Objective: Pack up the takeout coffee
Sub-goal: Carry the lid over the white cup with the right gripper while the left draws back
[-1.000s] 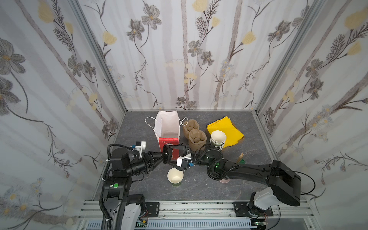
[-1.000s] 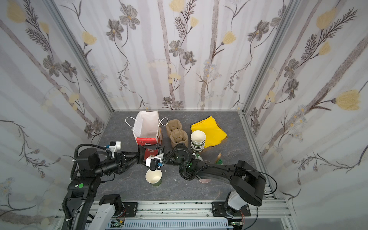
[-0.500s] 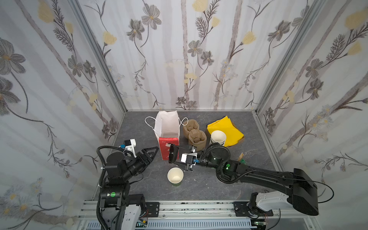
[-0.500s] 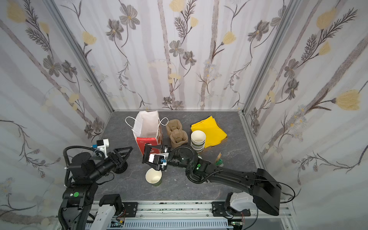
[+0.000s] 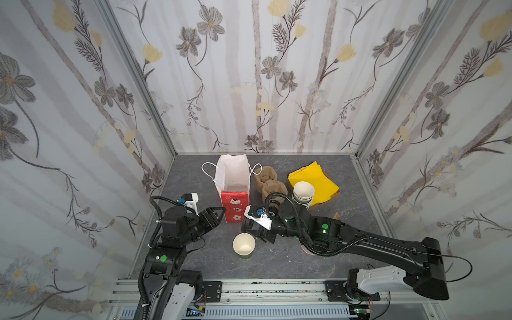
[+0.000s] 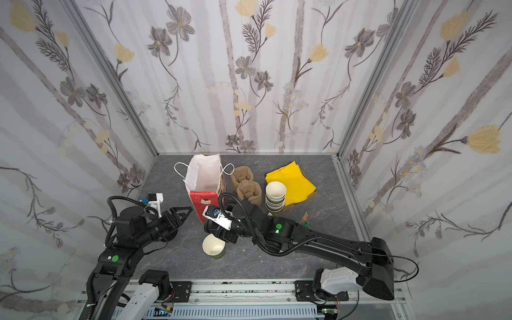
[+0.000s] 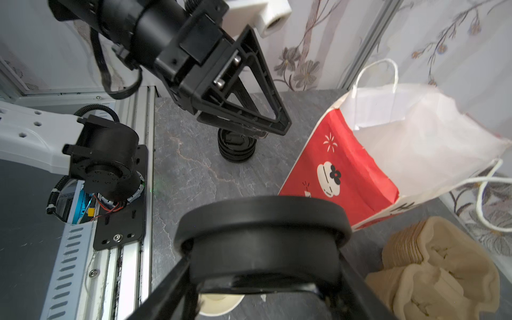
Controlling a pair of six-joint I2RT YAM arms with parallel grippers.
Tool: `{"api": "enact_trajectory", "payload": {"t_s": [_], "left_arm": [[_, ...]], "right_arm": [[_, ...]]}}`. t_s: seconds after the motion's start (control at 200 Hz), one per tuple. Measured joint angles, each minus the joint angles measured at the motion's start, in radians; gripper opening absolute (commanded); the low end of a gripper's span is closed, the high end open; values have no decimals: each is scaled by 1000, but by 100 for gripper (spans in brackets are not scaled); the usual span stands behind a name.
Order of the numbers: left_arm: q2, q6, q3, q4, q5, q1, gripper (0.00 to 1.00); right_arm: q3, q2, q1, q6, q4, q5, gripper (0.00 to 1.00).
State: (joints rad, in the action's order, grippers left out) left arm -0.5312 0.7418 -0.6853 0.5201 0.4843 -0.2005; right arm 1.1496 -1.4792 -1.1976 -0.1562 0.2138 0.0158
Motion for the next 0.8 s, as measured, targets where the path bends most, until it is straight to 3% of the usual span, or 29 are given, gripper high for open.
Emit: {"api": "enact_trajectory", "payload": {"t_s": [0.14,0.29,0.53,0.799], "left_arm": [[7,20,21,1,-55,-120,62],[18,26,36,-3,-63,-160,70],[64,83,109,-90,89,-162,77],[133,180,168,-218,209,-163,73]], "right_arm": [[66,-51,0,80,182,31,63],[107,-82,0,136,303,45,63],[170,-114,0,168,349,43,64],[209,-155,4,193,362,31,65]]}}
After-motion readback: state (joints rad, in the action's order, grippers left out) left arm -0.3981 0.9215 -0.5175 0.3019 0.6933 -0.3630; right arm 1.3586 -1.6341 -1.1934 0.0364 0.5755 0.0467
